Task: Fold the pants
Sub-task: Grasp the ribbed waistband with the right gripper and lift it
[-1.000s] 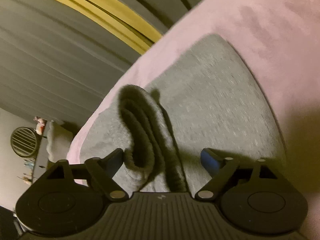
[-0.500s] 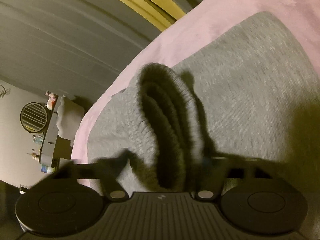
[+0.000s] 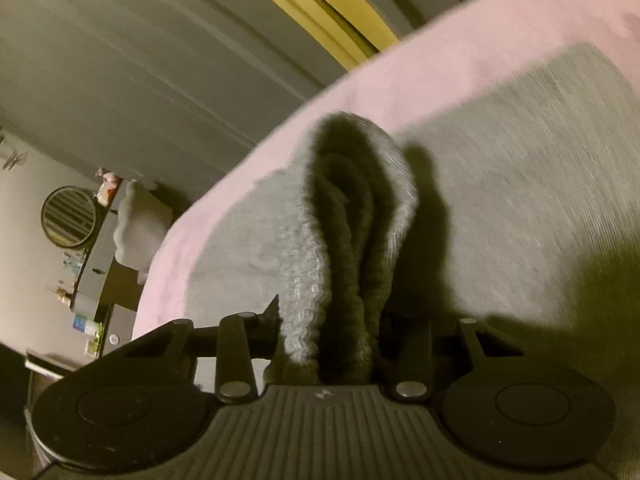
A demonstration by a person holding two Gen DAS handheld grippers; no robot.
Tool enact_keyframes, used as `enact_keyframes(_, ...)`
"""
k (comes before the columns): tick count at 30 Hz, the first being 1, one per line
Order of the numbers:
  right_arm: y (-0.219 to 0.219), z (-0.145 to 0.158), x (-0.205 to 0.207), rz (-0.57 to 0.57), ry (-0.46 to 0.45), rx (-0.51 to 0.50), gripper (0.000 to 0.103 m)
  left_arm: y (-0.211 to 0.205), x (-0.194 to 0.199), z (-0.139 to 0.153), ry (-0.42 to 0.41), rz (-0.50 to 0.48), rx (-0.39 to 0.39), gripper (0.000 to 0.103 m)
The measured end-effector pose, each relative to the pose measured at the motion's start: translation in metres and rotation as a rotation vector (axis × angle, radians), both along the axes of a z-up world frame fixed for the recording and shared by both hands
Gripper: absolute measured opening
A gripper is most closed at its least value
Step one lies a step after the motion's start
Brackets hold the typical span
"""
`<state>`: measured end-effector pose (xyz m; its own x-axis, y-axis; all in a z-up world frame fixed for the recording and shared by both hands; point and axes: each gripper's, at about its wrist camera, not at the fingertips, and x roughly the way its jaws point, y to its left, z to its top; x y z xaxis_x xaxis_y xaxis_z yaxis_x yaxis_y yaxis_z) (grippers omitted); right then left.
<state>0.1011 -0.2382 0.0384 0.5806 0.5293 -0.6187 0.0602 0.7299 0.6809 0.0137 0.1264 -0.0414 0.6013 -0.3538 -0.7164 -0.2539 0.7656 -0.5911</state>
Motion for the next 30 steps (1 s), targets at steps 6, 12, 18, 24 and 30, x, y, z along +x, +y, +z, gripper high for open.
enact_keyframes(6, 0.017, 0.079, 0.003, 0.021, -0.207, 0.063, 0.037, 0.011, -0.015, 0.01, -0.103, 0.085, -0.034, 0.098)
enact_keyframes(12, 0.004, 0.126, -0.01, -0.002, -0.326, 0.128, 0.037, 0.013, -0.02, 0.012, -0.128, 0.096, -0.047, 0.098)
enact_keyframes(18, -0.013, 0.116, -0.026, -0.091, -0.277, 0.067, 0.037, 0.009, -0.013, 0.012, -0.108, 0.06, -0.029, 0.098)
enact_keyframes(24, -0.03, 0.09, -0.04, -0.18, -0.211, 0.045, 0.037, -0.006, -0.015, 0.017, -0.133, -0.005, 0.062, 0.098)
enact_keyframes(30, -0.054, 0.06, -0.055, -0.261, -0.128, 0.019, 0.037, -0.007, -0.013, 0.014, -0.109, -0.007, 0.072, 0.098)
